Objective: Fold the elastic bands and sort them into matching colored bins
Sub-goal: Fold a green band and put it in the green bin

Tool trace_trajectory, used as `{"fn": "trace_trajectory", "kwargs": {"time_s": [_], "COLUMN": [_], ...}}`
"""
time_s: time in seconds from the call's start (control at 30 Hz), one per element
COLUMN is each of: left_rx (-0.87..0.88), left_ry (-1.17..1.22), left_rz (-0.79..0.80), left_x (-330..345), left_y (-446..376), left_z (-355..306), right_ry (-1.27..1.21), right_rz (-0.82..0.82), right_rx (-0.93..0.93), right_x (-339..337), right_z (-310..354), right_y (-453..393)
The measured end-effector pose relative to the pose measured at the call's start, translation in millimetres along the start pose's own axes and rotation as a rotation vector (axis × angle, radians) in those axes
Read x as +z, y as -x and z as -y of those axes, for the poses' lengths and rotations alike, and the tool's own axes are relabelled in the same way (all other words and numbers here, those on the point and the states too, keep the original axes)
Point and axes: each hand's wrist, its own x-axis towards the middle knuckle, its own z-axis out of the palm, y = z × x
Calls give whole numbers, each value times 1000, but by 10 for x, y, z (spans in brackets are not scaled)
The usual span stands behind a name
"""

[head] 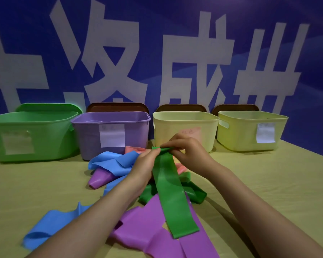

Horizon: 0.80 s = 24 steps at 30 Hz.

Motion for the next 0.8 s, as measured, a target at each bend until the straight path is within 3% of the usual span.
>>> {"fn": "trace_trajectory", "kwargs": {"time_s": [0.23,0.4,0.5,0.67,0.8], "left_rx": [43,-242,-263,-165,-166], "left_ry": [23,332,294,108,76], "left_rz": [140,287,351,298,397], "left_x": [66,96,102,166,143], "left_y": [138,269,284,299,311], "left_z": [-41,-204,-199,-107,-138], "right_ry": [-425,-681,-672,-605,-675], "right_rz": [-204,-282,-351,-403,-436], "right_rx": [284,359,349,347,412], "right_x": [-12,-2,0,-12,-41], "right_z": [25,70,67,54,17], "right_y": [-41,-46,-62,-65,-77]}}
